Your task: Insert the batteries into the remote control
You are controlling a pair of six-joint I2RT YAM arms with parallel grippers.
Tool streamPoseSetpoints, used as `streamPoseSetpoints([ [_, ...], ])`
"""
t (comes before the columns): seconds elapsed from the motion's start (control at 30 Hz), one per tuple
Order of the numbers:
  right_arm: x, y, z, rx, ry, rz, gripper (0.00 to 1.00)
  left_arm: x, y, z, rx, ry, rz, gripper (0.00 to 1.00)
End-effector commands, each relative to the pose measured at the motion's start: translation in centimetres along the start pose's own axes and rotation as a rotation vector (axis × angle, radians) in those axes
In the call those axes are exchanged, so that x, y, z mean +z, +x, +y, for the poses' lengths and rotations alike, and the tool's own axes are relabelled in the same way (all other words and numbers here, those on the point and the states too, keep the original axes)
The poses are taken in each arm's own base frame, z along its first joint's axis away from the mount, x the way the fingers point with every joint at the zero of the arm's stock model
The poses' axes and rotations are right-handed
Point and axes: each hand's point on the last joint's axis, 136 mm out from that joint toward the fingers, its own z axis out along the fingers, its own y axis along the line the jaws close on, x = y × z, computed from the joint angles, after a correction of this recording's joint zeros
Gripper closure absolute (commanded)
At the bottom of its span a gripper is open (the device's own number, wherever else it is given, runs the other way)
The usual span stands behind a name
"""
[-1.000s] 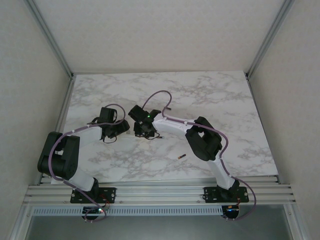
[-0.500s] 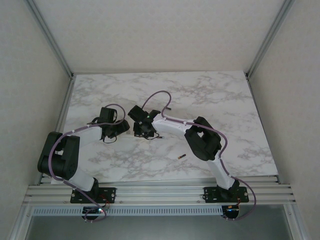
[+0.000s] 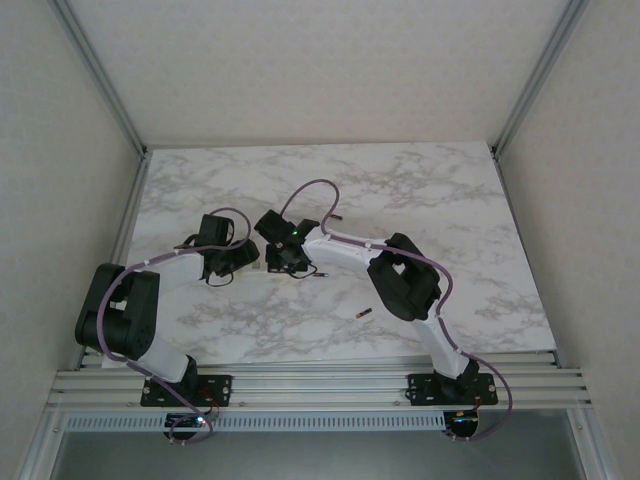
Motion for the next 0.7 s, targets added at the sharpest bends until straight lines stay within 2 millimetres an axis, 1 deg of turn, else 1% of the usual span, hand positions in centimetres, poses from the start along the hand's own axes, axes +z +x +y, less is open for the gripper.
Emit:
streamPoseSetpoints([
  [0.0, 2.0, -0.1, 0.3, -0.069, 0.004, -0.024, 0.87, 0.1, 0.8, 0.5, 0.001, -0.014, 0.020, 0.36],
  [0.2, 2.8, -1.0, 0.3, -0.111, -0.001, -0.088, 0.87, 0.2, 0.9, 0.5, 0.003, -0.012, 0.025, 0.36],
  [0.3, 3.5, -1.1, 0.7, -0.118, -0.021, -0.094, 0.87, 0.1, 0.9, 0.6, 0.008, -0.016, 0.024, 0.36],
  [0.4, 4.7, -0.4, 0.6, -0.104, -0.033, -0.080, 0.86, 0.1, 1.0, 0.6, 0.008, -0.017, 0.026, 0.36],
  [0.47, 5.1, 0.2, 0.6, -0.091, -0.042, -0.072, 0.84, 0.0, 0.9, 0.6, 0.007, -0.016, 0.024, 0.36],
  [0.57, 4.5, 0.7, 0.6, -0.070, -0.063, -0.065, 0.81, -0.1, 0.9, 0.6, 0.005, -0.015, 0.020, 0.36],
  [0.67, 2.8, 0.2, 1.1, -0.073, -0.073, -0.078, 0.79, 0.0, 0.8, 0.5, 0.008, -0.014, 0.022, 0.36],
])
